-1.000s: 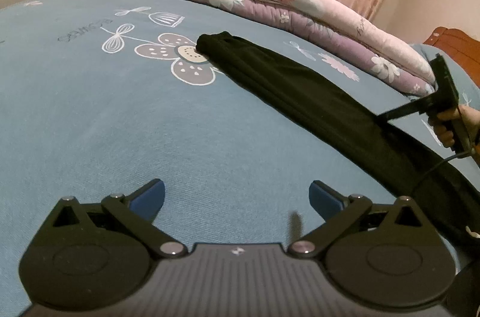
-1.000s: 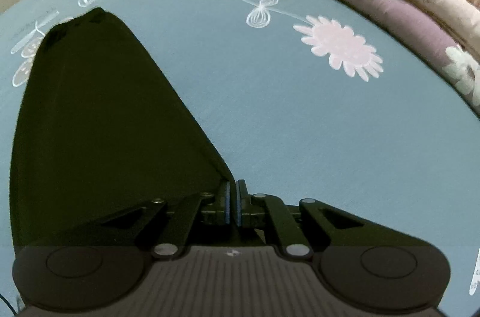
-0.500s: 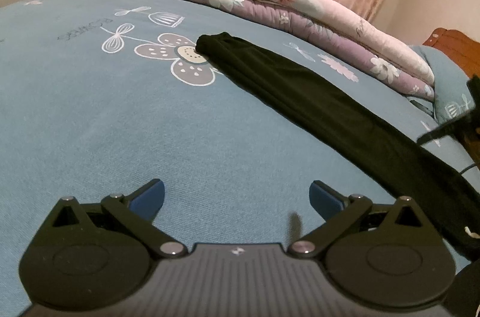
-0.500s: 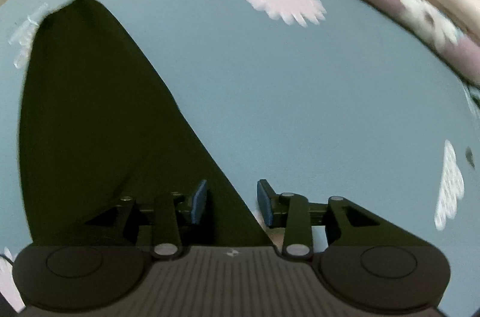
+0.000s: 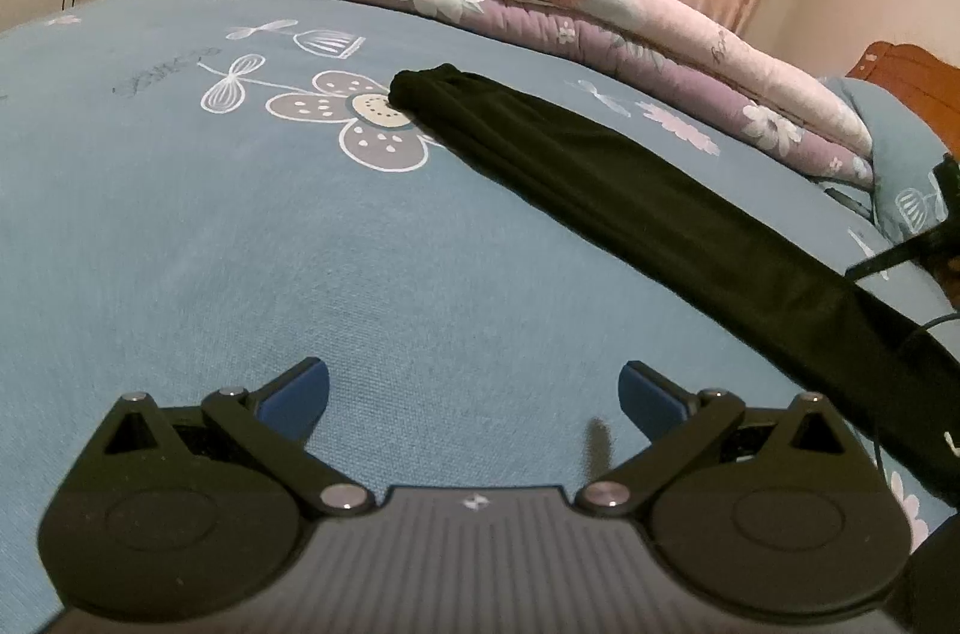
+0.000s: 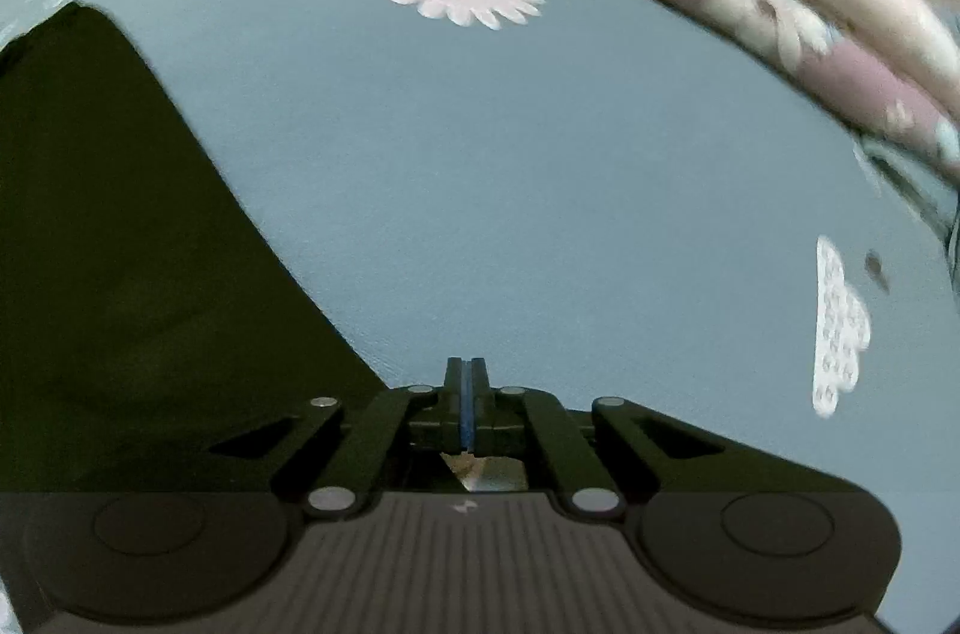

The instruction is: Fold clothes

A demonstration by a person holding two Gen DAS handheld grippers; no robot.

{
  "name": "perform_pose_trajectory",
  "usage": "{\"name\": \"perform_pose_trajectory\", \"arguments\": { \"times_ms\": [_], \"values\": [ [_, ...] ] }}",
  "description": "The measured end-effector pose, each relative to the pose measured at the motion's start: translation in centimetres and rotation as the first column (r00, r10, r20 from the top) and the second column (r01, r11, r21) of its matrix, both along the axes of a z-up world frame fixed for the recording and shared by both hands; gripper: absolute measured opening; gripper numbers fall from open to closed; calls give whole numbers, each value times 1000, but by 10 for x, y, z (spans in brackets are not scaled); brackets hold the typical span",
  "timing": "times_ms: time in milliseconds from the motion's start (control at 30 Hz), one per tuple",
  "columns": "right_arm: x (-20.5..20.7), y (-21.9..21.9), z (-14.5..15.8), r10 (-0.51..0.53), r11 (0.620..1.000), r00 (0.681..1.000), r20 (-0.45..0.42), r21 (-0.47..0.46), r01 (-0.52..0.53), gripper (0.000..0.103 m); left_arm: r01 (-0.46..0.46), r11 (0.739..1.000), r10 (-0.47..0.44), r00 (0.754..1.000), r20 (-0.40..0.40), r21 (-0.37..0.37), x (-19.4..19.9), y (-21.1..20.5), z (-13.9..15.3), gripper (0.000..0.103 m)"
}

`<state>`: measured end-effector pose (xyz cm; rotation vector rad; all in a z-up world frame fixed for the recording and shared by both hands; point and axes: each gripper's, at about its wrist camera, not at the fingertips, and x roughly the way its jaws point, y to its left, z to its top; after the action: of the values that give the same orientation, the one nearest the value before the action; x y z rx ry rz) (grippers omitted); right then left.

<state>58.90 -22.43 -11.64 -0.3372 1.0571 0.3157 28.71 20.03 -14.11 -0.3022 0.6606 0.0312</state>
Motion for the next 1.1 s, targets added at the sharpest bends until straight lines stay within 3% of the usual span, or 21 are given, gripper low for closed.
{"name": "perform_pose_trajectory", "arguments": {
  "times_ms": [67, 233, 333, 433, 633, 733, 833, 1100],
  "values": [
    [-6, 9, 2, 39, 999, 999, 13, -26, -38, 19, 0, 1000, 0, 1000, 1, -5, 0, 1, 0, 102],
    [-26, -11, 20, 4, 1000, 1000, 17, 26, -4, 25, -2, 1000, 2, 1000, 1, -12, 0, 1, 0, 102],
    [-43, -27, 24, 10, 997, 998, -62, 74, -6, 38, -4, 1000, 4, 1000, 2, -16, 0, 2, 0, 102],
    [-47, -41, 12, -31, 999, 992, -120, 41, 36, 38, -7, 1000, 8, 1000, 3, -22, 0, 2, 0, 102],
    [-47, -58, 11, -236, 971, 972, 6, 31, 236, 44, -9, 1000, 9, 1000, 0, -6, 0, 0, 0, 102],
    [-64, -57, 21, -174, 984, 985, 8, 24, 174, 49, -9, 1000, 9, 1000, 1, -6, 0, 1, -1, 102],
    [-81, -70, 29, -175, 984, 984, 40, -30, 176, 66, -10, 1000, 10, 1000, 2, -19, 0, 3, -1, 102],
    [-98, -133, 24, -298, 952, 953, 49, -61, 301, 67, -7, 1000, 7, 1000, 1, 2, 0, 0, -1, 102]
  ]
}}
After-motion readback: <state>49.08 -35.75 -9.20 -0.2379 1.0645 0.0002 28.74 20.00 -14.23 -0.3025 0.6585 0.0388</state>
